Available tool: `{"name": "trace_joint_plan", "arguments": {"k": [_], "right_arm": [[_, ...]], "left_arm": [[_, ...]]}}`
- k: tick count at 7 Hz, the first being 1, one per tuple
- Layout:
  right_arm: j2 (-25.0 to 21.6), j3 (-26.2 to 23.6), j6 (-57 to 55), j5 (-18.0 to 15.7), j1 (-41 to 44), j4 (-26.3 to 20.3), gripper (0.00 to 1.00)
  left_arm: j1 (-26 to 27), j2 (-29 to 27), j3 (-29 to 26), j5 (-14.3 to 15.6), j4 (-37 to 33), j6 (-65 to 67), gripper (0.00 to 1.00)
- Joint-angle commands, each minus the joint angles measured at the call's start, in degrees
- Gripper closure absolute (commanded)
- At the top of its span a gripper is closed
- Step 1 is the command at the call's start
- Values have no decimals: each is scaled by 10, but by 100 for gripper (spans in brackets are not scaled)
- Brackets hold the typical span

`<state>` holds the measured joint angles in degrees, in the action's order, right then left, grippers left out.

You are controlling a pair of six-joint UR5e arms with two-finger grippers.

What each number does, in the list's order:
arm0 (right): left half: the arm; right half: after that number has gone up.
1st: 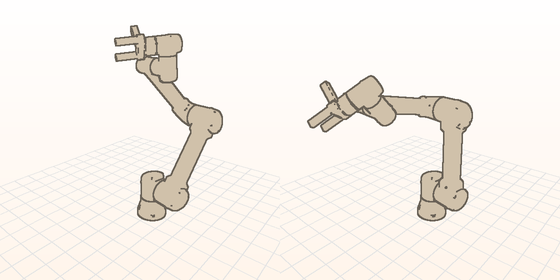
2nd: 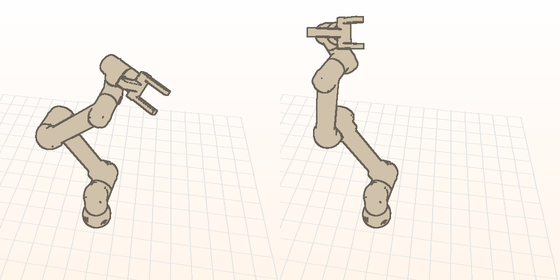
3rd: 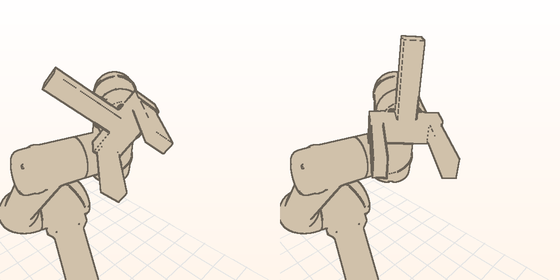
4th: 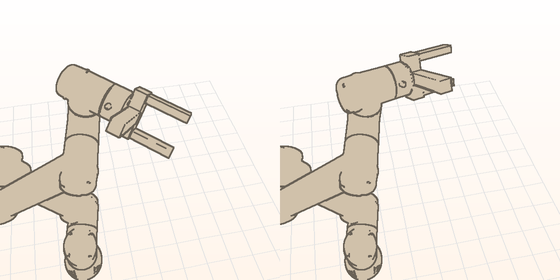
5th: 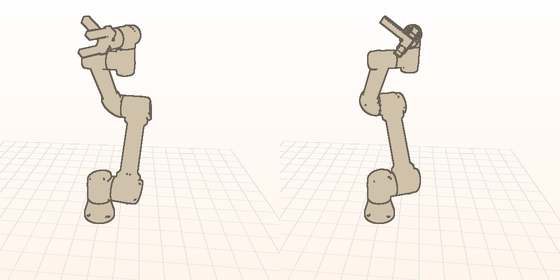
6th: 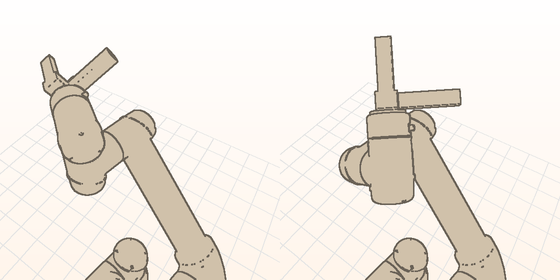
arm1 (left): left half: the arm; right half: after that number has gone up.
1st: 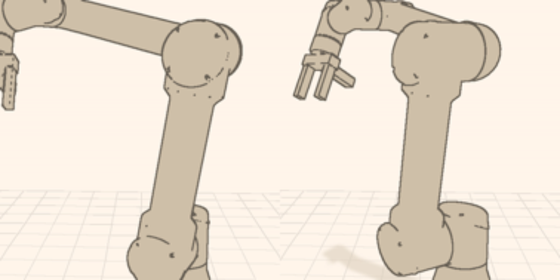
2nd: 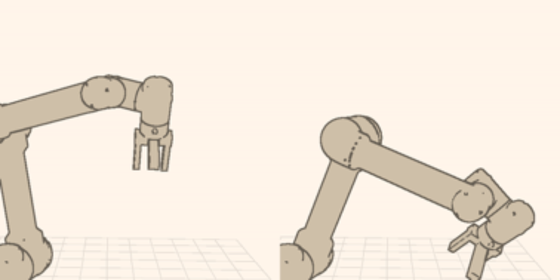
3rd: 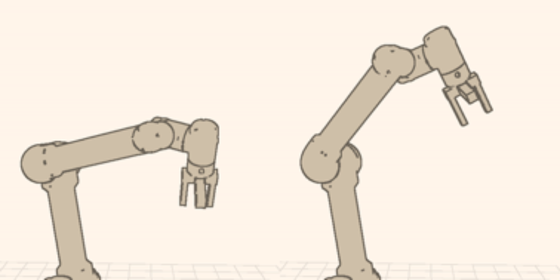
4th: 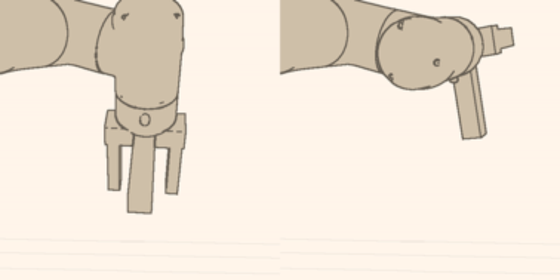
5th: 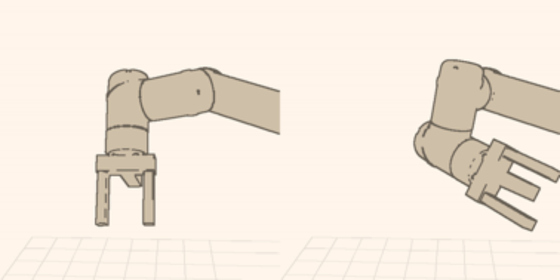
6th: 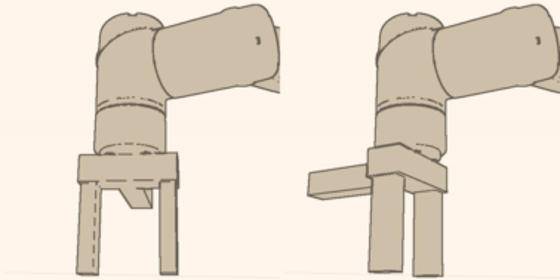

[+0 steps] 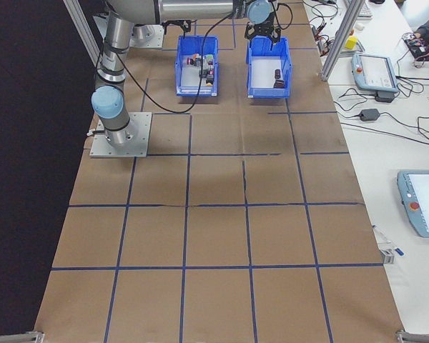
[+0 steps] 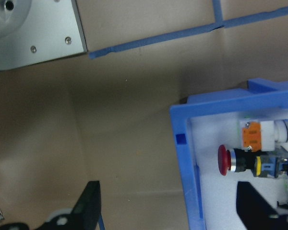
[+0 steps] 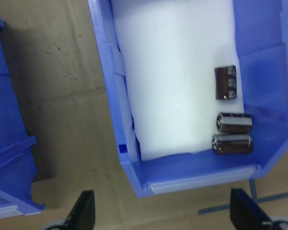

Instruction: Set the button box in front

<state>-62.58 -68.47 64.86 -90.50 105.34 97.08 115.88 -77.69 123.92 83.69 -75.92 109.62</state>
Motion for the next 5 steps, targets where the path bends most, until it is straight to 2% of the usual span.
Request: {"name": "trace_joint_plan", "arguments": {"k": [1,2,3,4,5], "right_arm": [[39,28,54,11,35,3,0],[53,35,50,12,49,4,0],[68,40,49,9,63,4,0],[80,38,43,12,72,12,0],[92,33,35,10,78,13,0]], "left_arm": [[34,-27,11,1,66,42,2],[35,-27,18,2,67,40,2],[35,-28,37,13,112,40,2],[35,-38,77,40,203,45,2],[35,-47,103,40,239,41,2]]}}
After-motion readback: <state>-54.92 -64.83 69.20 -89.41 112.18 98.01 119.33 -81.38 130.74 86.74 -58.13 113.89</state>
